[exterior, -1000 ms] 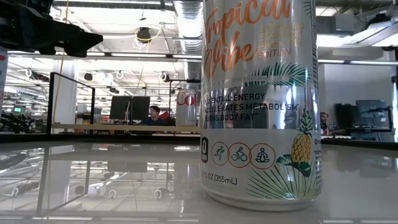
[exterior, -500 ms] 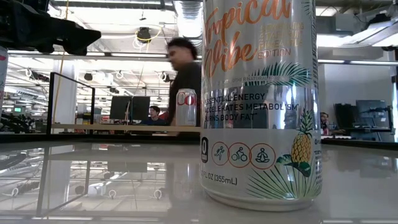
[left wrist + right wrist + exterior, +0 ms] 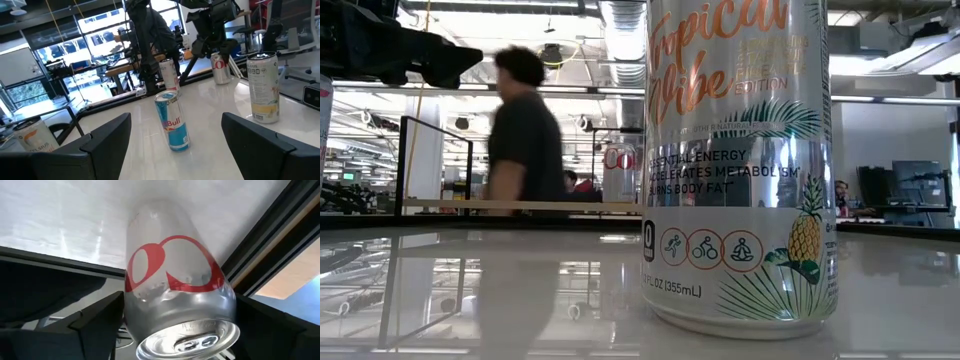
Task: Place canned beverage on shelf
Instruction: Put the silver-red soda can on the shelf aligned with the other silver-red soda can
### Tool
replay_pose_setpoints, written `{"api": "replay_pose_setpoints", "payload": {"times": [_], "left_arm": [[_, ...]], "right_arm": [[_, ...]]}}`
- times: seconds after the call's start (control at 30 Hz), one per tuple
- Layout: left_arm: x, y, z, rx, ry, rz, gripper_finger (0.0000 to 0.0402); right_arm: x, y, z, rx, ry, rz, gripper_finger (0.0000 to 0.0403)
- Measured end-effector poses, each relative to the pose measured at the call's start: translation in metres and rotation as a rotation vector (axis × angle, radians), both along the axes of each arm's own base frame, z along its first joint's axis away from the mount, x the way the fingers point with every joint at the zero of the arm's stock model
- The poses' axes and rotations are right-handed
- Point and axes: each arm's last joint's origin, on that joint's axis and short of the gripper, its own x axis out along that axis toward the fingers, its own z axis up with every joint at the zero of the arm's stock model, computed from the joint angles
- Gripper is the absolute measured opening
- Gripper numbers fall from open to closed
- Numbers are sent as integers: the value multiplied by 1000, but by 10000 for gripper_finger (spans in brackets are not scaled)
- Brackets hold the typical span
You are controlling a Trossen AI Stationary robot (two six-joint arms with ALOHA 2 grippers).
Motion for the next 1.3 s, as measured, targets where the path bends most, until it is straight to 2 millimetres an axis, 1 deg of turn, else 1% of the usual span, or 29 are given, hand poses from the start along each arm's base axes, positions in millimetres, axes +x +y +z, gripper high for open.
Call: {"api": "replay_pose_setpoints", "payload": {"times": [0.13, 0.3, 0.43, 0.5, 0.7, 0.87, 1.0, 1.13, 1.3], "left_arm": [[0, 0, 0, 0, 0, 0, 300], [0, 0, 0, 0, 0, 1, 300], [0, 0, 0, 0, 0, 1, 300], [0, 0, 0, 0, 0, 2, 300], [0, 0, 0, 0, 0, 1, 300], [0, 0, 0, 0, 2, 1, 300], [0, 0, -1, 0, 13, 1, 300], [0, 0, -2, 0, 17, 2, 300], [0, 0, -2, -9, 25, 5, 300]], "right_arm": [[0, 0, 0, 21, 14, 16, 334], [4, -1, 5, 45, 17, 27, 331], [14, -9, 19, 43, 8, 19, 331], [20, -16, 29, 12, -13, 25, 331], [40, -42, 65, -70, -99, 34, 331], [55, -71, 97, -130, -162, 49, 332], [67, -101, 112, -165, -190, 74, 333], [85, -138, 113, -180, -253, 105, 333], [104, -193, 109, -202, -299, 186, 333]]}}
